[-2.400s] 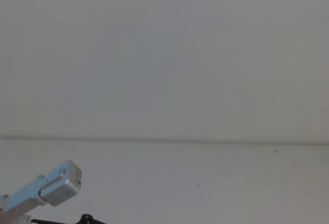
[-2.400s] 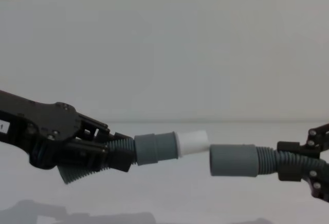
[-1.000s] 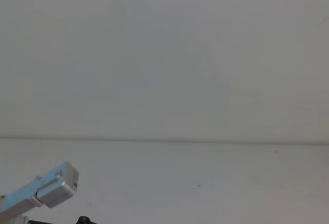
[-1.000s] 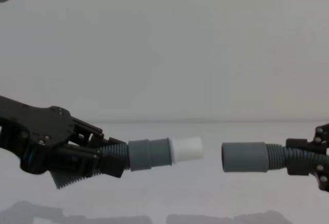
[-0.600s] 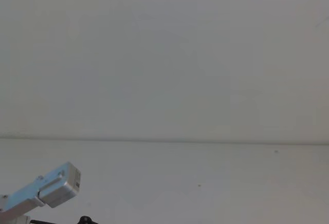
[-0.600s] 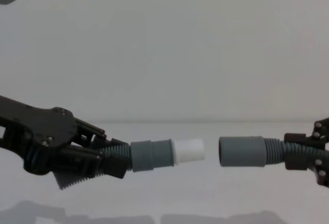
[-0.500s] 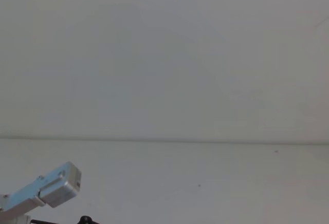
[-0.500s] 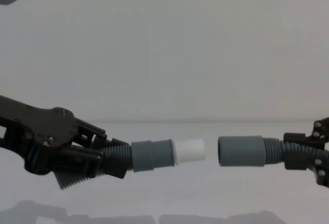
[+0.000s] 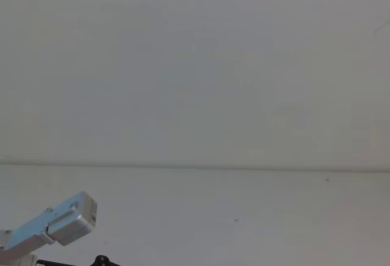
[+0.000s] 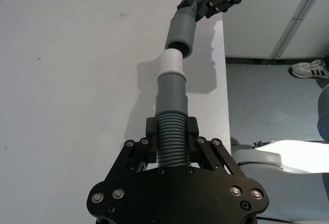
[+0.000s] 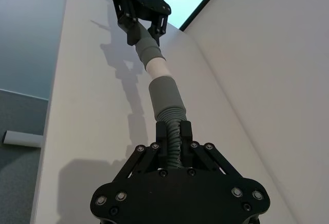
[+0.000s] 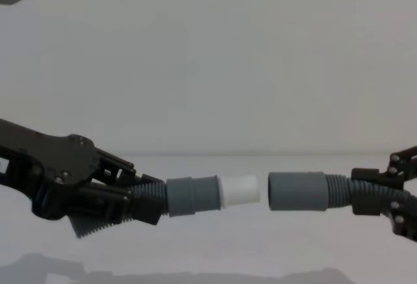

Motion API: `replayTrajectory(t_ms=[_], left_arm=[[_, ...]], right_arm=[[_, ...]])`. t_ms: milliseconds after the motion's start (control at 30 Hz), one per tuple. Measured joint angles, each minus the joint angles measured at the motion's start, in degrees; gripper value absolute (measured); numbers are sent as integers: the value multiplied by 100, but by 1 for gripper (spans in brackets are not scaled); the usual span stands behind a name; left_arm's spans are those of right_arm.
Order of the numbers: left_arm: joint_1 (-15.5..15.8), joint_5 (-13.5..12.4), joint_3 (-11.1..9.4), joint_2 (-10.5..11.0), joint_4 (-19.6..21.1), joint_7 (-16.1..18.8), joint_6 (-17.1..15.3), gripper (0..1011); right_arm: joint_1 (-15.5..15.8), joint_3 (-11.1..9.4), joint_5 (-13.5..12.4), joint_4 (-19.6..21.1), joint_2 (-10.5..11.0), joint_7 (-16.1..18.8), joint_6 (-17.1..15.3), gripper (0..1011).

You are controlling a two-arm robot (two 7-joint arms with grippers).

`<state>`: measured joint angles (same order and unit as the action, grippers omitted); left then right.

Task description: Use both hands to pick up one end of the pipe from the table, align the ends, and insert them.

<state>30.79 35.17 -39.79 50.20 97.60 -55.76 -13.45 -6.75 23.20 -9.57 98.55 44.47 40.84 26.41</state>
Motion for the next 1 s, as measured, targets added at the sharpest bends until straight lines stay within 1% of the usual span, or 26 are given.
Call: replayTrajectory(t_ms=[433,1000], left_arm=[[40,47,-47,52,19,14,-6,293],[87,82,-123,85,39,67,-7,293]], right_arm=[[-47,30,-8,-8,-38,-3,-1,133],[-52,45,-67,71,-17,34,19,125]])
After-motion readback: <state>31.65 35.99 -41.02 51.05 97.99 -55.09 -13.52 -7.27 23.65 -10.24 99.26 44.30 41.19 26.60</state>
